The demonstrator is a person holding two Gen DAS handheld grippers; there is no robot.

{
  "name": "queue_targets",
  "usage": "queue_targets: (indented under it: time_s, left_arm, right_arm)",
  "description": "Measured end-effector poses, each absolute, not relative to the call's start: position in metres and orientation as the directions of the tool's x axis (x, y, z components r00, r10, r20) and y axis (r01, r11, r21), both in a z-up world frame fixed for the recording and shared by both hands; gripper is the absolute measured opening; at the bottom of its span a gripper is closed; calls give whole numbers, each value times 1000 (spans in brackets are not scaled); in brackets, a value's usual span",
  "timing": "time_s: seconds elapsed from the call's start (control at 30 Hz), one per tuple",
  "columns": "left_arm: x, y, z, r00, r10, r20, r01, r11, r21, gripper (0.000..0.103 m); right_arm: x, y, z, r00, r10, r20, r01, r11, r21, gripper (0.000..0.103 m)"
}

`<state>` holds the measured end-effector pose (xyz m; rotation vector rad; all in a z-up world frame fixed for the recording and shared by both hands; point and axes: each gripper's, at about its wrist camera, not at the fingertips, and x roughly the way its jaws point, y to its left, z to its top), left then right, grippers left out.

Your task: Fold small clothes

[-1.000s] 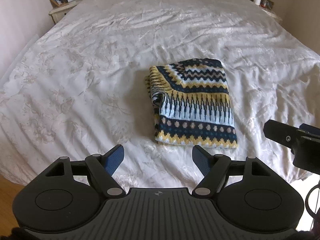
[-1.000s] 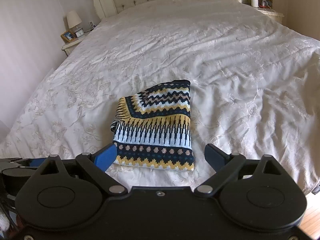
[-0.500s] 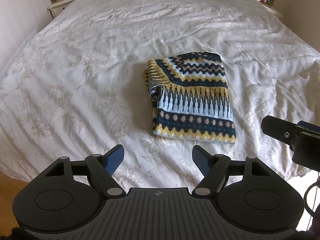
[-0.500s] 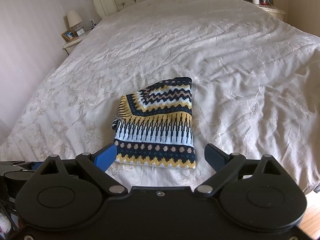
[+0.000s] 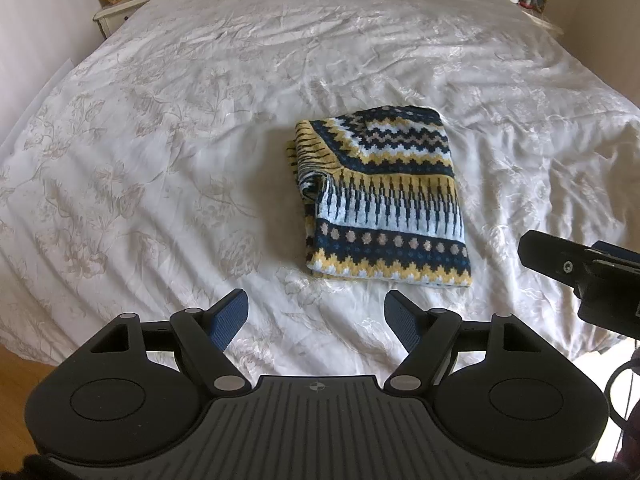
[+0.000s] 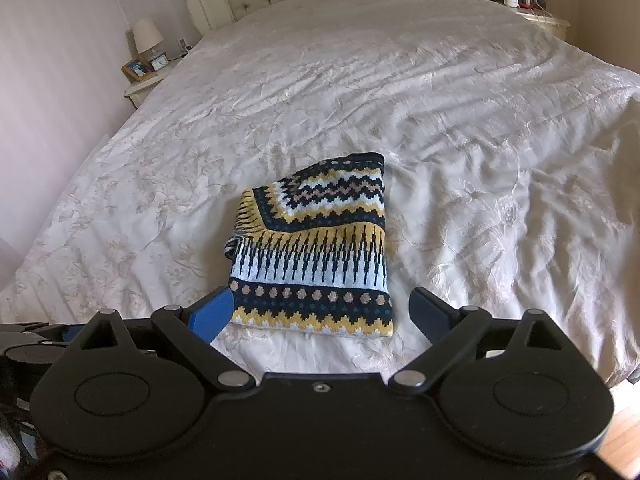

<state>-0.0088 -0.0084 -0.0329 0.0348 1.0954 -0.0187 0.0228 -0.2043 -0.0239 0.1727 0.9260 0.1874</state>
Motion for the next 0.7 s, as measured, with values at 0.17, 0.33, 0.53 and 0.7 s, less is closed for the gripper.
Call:
queue_targets:
  time_s: [0.17, 0.33, 0.53, 0.7]
  left_arm:
    - [-9, -8, -33, 458, 2, -889, 33, 999, 20, 75]
    - [-7, -7, -33, 458, -1, -889, 41, 999, 21, 75]
    - [-3, -9, -35, 454, -7, -891, 55, 998, 20, 75]
    - [2, -13, -36, 452, -10, -892, 56, 998, 17, 75]
  right_arm:
    - [26, -202, -26, 579, 215, -786, -73, 974, 213, 95]
    - [28, -203, -29, 571, 211, -794, -59, 974, 217, 95]
    - [30, -206, -31, 565, 213, -797, -46, 973, 227, 95]
    - [36, -210, -33, 557, 219, -801, -43, 971, 236, 95]
